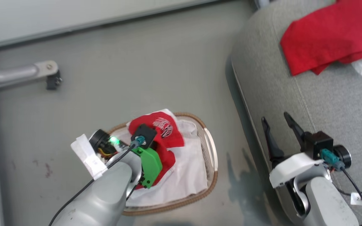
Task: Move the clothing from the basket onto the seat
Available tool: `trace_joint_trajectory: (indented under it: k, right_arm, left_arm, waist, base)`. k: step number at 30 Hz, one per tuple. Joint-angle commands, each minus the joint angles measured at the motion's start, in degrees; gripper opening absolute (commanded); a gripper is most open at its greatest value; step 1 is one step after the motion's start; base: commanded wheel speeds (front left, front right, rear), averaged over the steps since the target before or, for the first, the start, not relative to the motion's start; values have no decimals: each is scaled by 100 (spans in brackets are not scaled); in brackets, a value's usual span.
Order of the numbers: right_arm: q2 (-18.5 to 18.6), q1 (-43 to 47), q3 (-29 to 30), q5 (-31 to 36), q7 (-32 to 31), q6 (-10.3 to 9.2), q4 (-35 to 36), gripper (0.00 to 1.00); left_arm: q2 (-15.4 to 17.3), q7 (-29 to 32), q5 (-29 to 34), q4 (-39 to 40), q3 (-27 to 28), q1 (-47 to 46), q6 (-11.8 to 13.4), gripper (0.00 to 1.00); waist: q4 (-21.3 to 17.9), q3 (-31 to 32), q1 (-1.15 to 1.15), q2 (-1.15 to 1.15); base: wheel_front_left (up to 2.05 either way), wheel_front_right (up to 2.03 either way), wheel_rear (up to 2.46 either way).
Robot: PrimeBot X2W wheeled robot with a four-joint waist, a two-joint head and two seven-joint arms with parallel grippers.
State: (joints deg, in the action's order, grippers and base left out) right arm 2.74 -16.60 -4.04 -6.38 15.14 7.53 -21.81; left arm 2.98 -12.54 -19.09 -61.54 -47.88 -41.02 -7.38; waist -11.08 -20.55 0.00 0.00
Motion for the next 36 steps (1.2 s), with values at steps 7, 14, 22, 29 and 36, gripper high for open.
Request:
trace_joint_trajectory:
  k: [7, 14, 22, 29, 36]
  right_arm:
    - [27, 569, -71, 100, 1, -8, -185, 100]
    - [24, 741, -348, 4, 1, -8, -239, 100]
    - [26, 471, -808, -43, 1, -8, -202, 100]
    - [24, 175, -1379, -151, 1, -8, -172, 100]
    - [26, -296, -1901, -188, 1, -8, -121, 100]
  left_arm:
    - [39, -84, -153, 507, -506, -544, -16, 0]
    - [318, -26, -389, 1054, -699, -1250, -17, 0]
    - [679, 197, -492, 1588, -667, -2094, -16, 0]
    - [771, 377, -680, 1852, -734, -2437, -16, 0]
    - [746, 439, -819, 2004, -838, -2493, -16, 0]
  waist:
    - [677, 1637, 0, 0]
    - [672, 2088, 0, 0]
    - [622, 2212, 0, 0]
    - [678, 2315, 0, 0]
    - [797, 2392, 0, 0]
  base:
    - [0, 0, 0]
    - [0, 0, 0]
    - [0, 0, 0]
    - [0, 0, 0]
    - [0, 0, 0]
